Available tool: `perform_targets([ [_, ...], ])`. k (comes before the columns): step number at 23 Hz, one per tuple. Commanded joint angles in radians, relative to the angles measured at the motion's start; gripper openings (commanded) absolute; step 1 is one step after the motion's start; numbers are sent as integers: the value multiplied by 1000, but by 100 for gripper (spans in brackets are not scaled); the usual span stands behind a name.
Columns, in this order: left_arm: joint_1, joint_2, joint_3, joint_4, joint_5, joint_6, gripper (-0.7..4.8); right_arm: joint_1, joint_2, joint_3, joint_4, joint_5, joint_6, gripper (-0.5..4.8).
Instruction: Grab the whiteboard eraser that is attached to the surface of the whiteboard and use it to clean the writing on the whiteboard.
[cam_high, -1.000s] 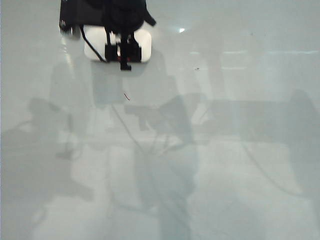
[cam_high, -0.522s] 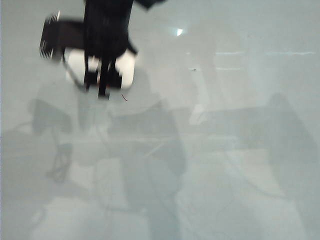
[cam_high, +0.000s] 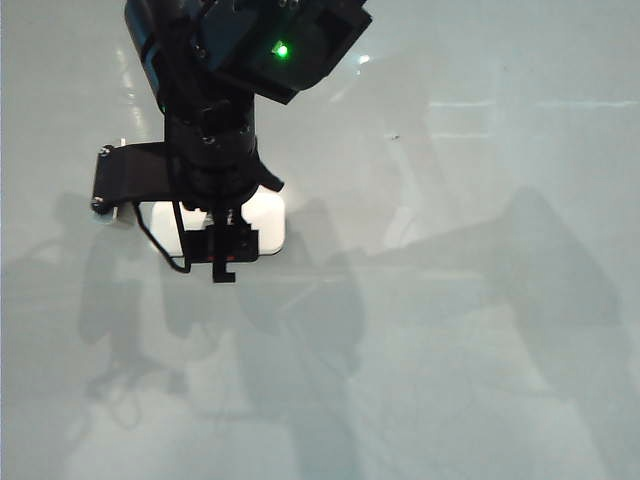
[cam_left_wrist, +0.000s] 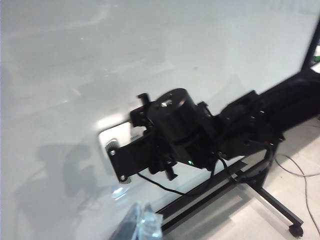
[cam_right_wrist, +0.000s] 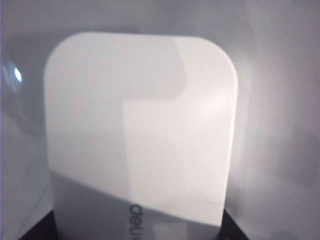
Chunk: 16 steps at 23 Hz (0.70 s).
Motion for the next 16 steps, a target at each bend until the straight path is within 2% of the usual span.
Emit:
perform_targets([
  [1,0,0,2,16,-30,3,-5,-6,-59,12,27,119,9,305],
  [4,0,0,2,16,-64,3,-5,18,-153,12,18,137,13,305],
  [6,0,0,2,16,-68,3,-5,31,-221,12,-2,186,22,305],
  [8,0,0,2,16,-67,3,-5,36,-314,11,-80,209,133,305],
  [9,0,0,2,16,-68,3,-5,33,-373,11,-148,209,241,305],
  [12,0,0,2,16,-68,3,-5,10,-477,10,-270,204,442,305],
  [14,0,0,2,16,-68,3,-5,-19,-549,8,-352,193,562,304],
  [16,0,0,2,15,-67,3,-5,-53,-614,-3,-390,190,630,304],
])
